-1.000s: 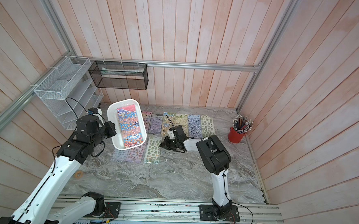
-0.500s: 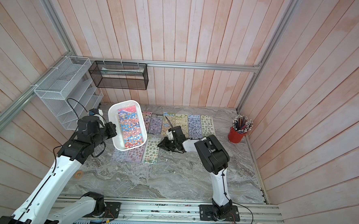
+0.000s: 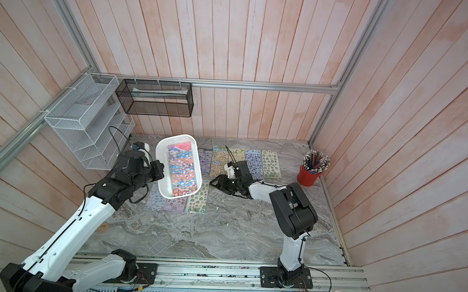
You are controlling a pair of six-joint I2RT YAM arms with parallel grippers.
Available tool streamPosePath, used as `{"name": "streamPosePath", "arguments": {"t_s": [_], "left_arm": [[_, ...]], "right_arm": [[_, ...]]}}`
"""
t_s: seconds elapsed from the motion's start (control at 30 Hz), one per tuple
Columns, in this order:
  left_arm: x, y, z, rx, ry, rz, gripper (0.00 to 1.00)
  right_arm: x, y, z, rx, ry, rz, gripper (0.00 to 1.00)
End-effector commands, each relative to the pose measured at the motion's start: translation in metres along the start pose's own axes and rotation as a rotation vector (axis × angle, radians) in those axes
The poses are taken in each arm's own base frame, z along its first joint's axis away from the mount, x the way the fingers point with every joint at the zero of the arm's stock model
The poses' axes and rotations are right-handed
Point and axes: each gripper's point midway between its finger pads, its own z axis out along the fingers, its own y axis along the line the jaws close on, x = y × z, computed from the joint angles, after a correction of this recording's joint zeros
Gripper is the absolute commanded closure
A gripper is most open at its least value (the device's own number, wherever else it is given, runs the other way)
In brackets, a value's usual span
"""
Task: Take the stickers out of the storage box
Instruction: Place the sticker at the center of the board, then pick up the sticker from the storage box.
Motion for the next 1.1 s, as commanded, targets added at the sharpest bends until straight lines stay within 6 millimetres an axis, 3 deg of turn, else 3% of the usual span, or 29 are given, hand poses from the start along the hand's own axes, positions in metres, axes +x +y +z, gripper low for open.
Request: {"name": "streamPosePath", "arguments": {"t_s": [0.0,0.07,0.1,0.3,0.43,0.5,0.57,0.63,0.73,0.83,1.07], "left_arm": [[0.000,-0.023,0.009,0.044,-0.028,-0.014,1.00],[0.014,-0.035,0.020,0.051,0.000,0.004,1.00],[0.021,-0.042,0.026,0.055,0.012,0.014,1.00],[0.070,-0.082,0.059,0.091,0.098,0.052,1.00],[0.107,-0.102,0.086,0.090,0.167,0.072,1.00],[0.123,-0.105,0.101,0.070,0.197,0.072,1.00],[0.135,-0.102,0.114,0.040,0.215,0.075,1.00],[0.144,-0.100,0.124,0.021,0.234,0.072,1.00],[0.151,-0.098,0.133,0.000,0.250,0.071,1.00],[0.154,-0.095,0.138,-0.024,0.254,0.065,1.00],[0.159,-0.087,0.142,-0.076,0.266,0.028,1.00]], "right_arm": [[-0.011,0.003,-0.045,-0.018,-0.076,-0.076,0.18],[-0.015,-0.003,-0.072,-0.012,-0.109,-0.090,0.04],[-0.016,-0.005,-0.086,0.006,-0.122,-0.104,0.02],[-0.026,-0.023,-0.169,0.117,-0.297,-0.134,0.02],[-0.031,-0.023,-0.210,0.159,-0.399,-0.140,0.02],[-0.033,-0.018,-0.221,0.213,-0.425,-0.157,0.09],[-0.032,-0.014,-0.227,0.238,-0.429,-0.149,0.25],[-0.030,-0.006,-0.229,0.256,-0.421,-0.162,0.34],[-0.021,0.011,-0.217,0.313,-0.389,-0.220,0.38],[-0.009,0.019,-0.194,0.361,-0.325,-0.263,0.43],[0.010,0.016,-0.135,0.398,-0.190,-0.295,0.58]]}}
